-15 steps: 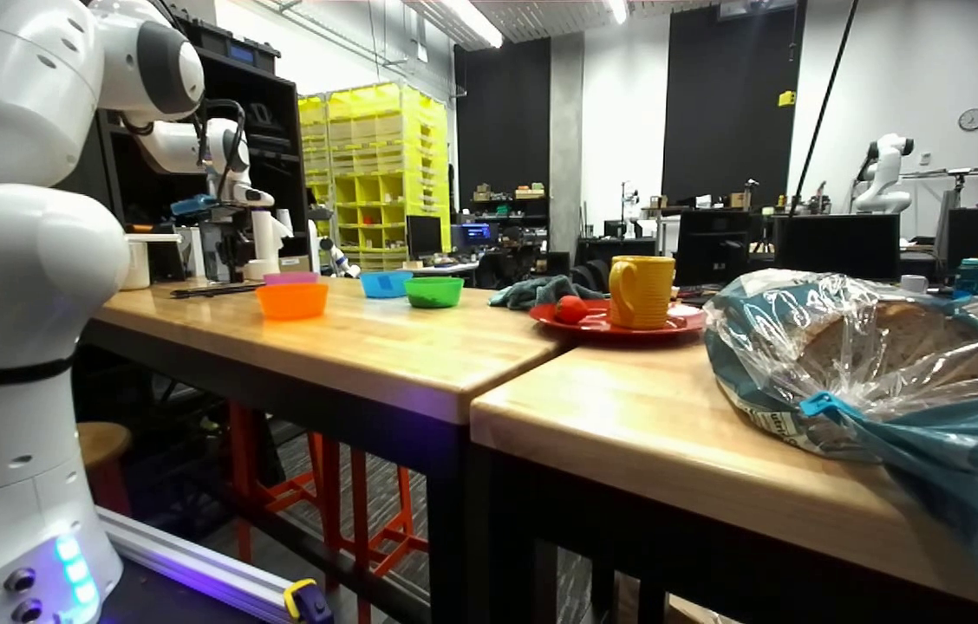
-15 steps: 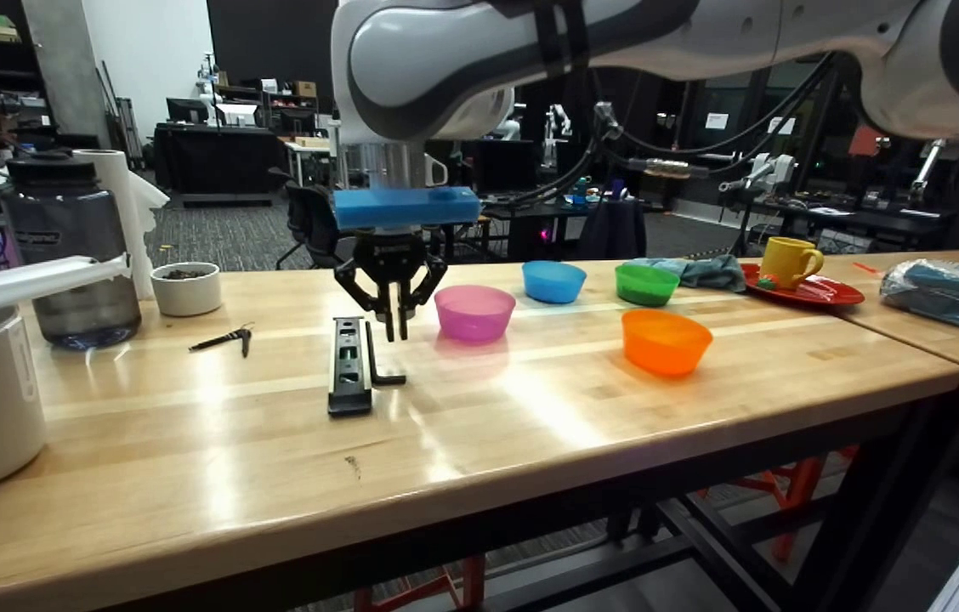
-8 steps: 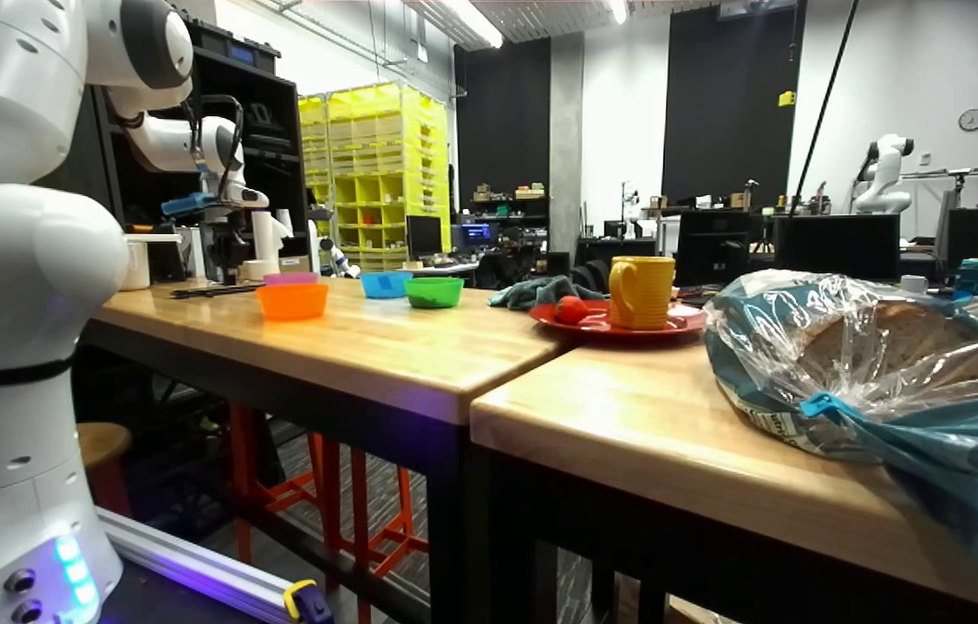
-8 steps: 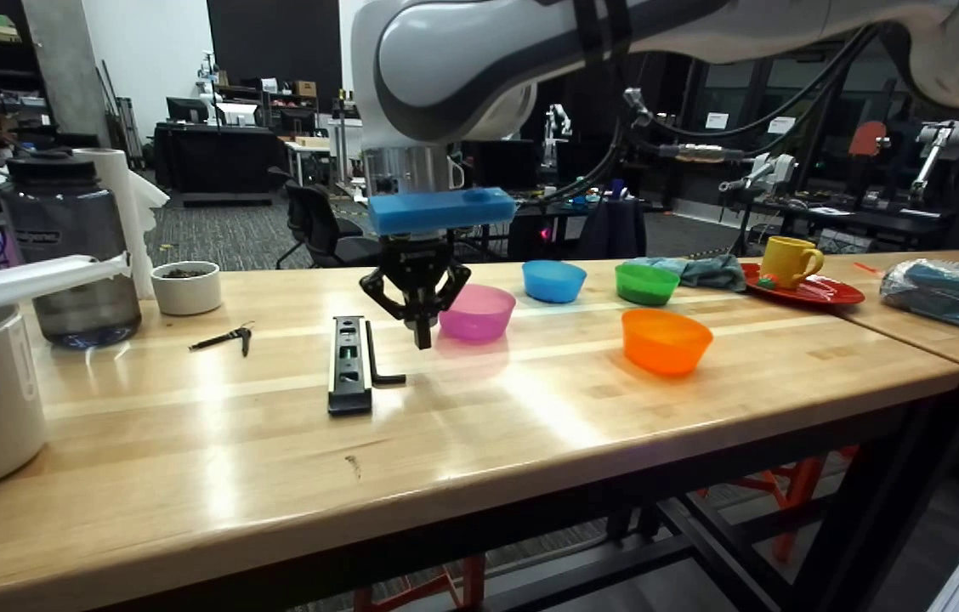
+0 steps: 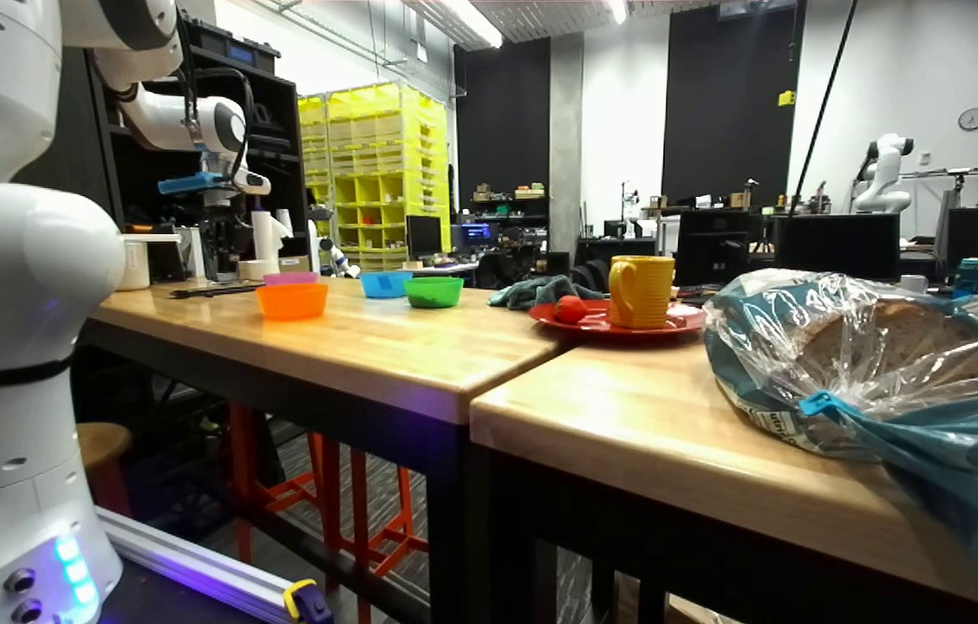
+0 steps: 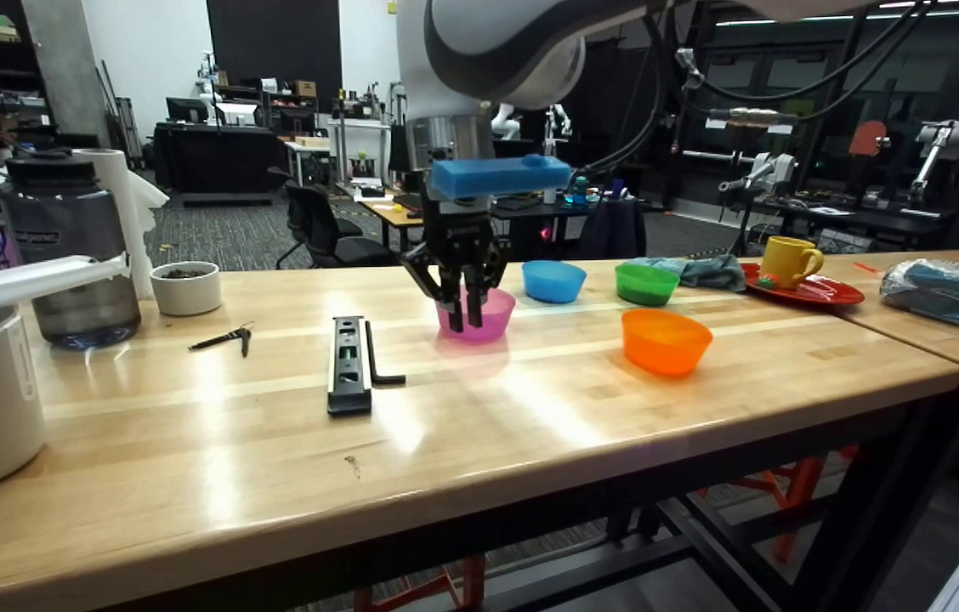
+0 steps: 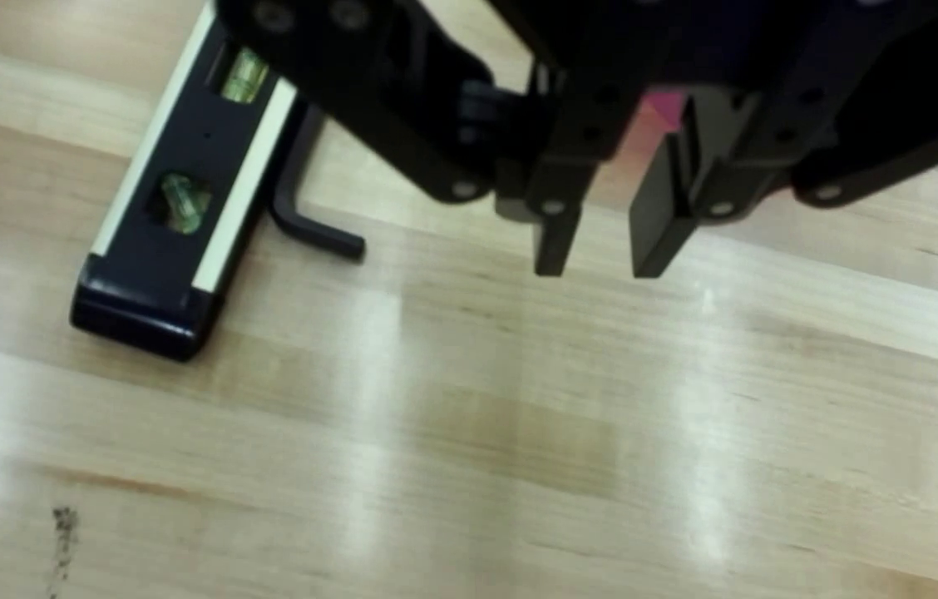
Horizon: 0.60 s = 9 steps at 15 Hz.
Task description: Move the black object to the left
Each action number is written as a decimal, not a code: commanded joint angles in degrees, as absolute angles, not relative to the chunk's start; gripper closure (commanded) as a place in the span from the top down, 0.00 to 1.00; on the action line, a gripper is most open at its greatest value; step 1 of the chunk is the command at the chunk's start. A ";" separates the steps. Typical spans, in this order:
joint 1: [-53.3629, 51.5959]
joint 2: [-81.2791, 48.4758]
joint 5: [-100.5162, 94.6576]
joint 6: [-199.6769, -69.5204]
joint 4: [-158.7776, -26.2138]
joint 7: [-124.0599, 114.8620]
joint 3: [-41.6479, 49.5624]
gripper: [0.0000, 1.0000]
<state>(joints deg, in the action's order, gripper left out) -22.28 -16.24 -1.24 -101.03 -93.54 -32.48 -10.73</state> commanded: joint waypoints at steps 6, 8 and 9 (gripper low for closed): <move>-18.25 -5.06 0.40 -98.03 -103.79 -23.37 -11.30 0.89; -17.16 -3.10 0.58 -97.52 -105.52 -21.88 -11.12 0.99; -16.55 -1.91 0.49 -97.37 -106.47 -20.96 -11.01 1.00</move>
